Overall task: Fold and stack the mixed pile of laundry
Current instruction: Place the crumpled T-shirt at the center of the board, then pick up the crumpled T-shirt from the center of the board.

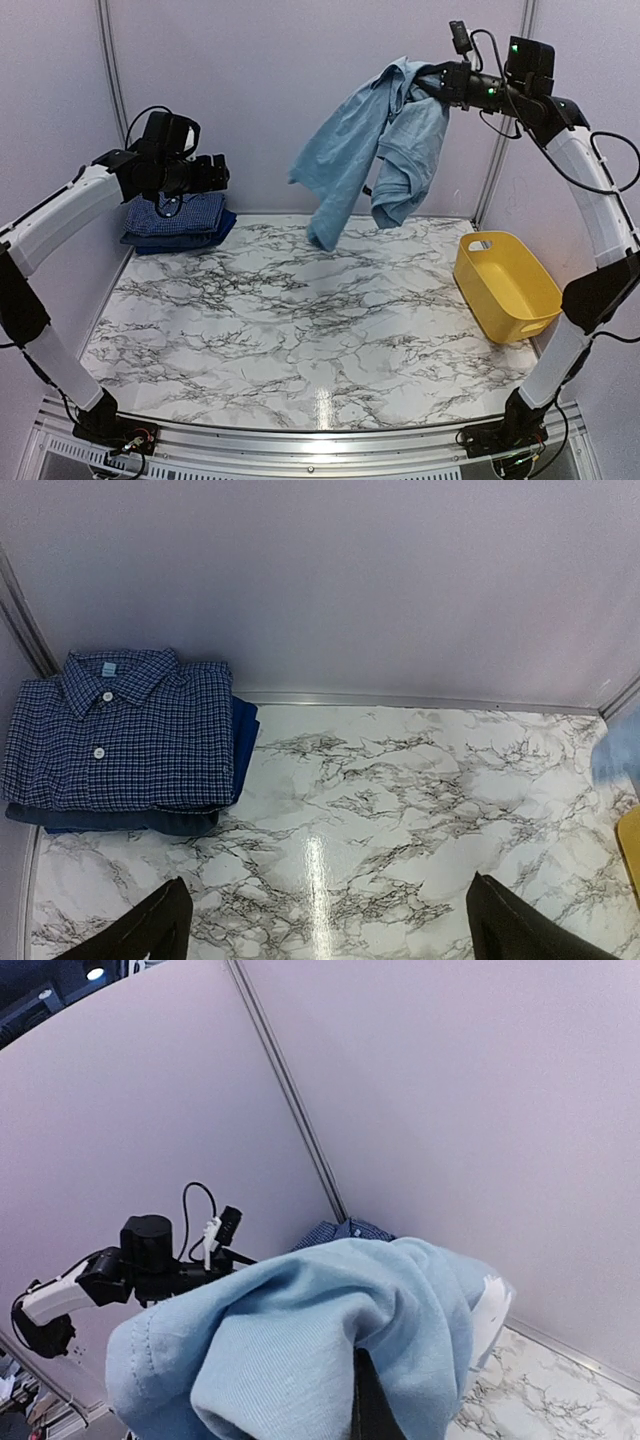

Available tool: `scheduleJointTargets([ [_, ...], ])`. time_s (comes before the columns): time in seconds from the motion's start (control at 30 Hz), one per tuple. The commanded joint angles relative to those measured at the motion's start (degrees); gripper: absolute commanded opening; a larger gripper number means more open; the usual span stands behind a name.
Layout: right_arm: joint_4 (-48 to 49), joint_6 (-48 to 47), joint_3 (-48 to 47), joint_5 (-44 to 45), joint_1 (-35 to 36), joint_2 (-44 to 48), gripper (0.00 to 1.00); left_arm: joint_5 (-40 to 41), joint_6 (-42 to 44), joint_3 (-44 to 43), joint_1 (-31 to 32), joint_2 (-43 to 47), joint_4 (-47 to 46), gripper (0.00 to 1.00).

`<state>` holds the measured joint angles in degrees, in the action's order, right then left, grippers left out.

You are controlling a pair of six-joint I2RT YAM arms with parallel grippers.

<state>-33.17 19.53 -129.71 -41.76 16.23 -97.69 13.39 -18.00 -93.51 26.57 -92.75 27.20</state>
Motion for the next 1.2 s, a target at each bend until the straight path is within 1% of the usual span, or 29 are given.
scheduleJointTargets([
  [0.0,-3.43,-3.91,3.88,3.91,-2.58,2.22,0.33,3.56,-2.02,4.21,-0.82,5.88,1.18,0.99],
  [0.03,-7.70,-6.43,6.27,11.53,-3.80,2.39,0.61,3.90,-2.19,5.51,-1.00,7.18,1.35,0.99],
  [0.07,-12.19,-8.23,8.27,18.38,-5.23,2.07,0.81,3.98,-2.34,7.01,-1.19,8.51,1.30,0.99],
  [0.1,-15.76,-9.45,9.67,20.66,-6.75,1.22,0.95,3.64,-1.98,8.50,-1.39,9.58,1.30,0.99],
  [0.13,-18.34,-10.08,10.84,22.27,-7.34,0.61,0.98,2.98,-1.32,9.73,-1.43,10.27,1.38,0.99],
  [0.17,-19.48,-10.54,12.95,23.23,-7.13,0.84,0.98,1.91,-0.27,11.13,-1.43,10.88,1.30,0.99],
  [0.23,-16.05,-10.82,22.75,21.82,-5.51,4.29,0.97,-1.62,1.33,14.11,-1.39,11.69,1.25,0.99],
  [0.3,-13.87,-10.26,29.67,21.07,-3.07,7.19,0.95,-5.75,2.00,17.62,-1.35,12.26,1.30,0.99],
  [0.37,-14.62,-9.88,35.01,19.24,-1.39,9.24,0.90,-11.36,2.54,20.58,-0.79,12.99,1.32,0.99],
  [0.4,-14.42,-9.84,38.48,18.80,-0.26,10.49,0.87,-12.88,2.66,22.53,0.02,13.70,1.14,0.99],
  [0.47,-13.70,-9.38,45.74,18.41,1.88,13.29,0.83,-16.65,3.80,26.97,2.88,15.02,-0.81,0.99],
  [0.57,-13.52,-7.30,53.48,18.14,4.59,16.17,0.77,-21.15,5.09,31.19,9.13,14.35,-1.61,0.98],
  [0.63,-13.16,-6.97,57.02,19.48,6.04,17.30,0.75,-23.30,5.12,33.46,13.46,13.15,-2.88,0.94],
  [0.7,-12.64,-7.49,59.83,20.27,6.71,17.15,0.73,-22.35,5.25,34.69,18.20,10.89,-3.84,0.90],
  [0.77,-12.19,-8.84,61.93,21.09,7.32,15.79,0.70,-20.95,4.78,33.88,22.05,7.28,-3.93,0.85],
  [0.83,-10.44,-10.09,63.89,21.80,7.82,13.78,0.70,-18.77,3.68,32.30,25.16,3.27,-4.33,0.82],
  [0.93,-9.29,-12.17,64.09,22.61,7.94,9.20,0.73,-13.85,1.27,27.76,28.77,-3.97,-4.07,0.83],
  [1.0,-9.65,-13.71,63.17,24.38,8.07,6.31,0.75,-10.22,-1.82,24.65,29.48,-9.11,-2.12,0.80],
  [1.07,-9.10,-15.29,63.59,25.00,8.05,3.96,0.76,-6.94,-4.53,23.16,29.38,-13.64,-0.76,0.72],
  [1.17,-8.90,-16.91,64.33,25.91,8.12,1.23,0.75,-2.87,-7.42,22.86,26.72,-15.90,3.00,0.54],
])
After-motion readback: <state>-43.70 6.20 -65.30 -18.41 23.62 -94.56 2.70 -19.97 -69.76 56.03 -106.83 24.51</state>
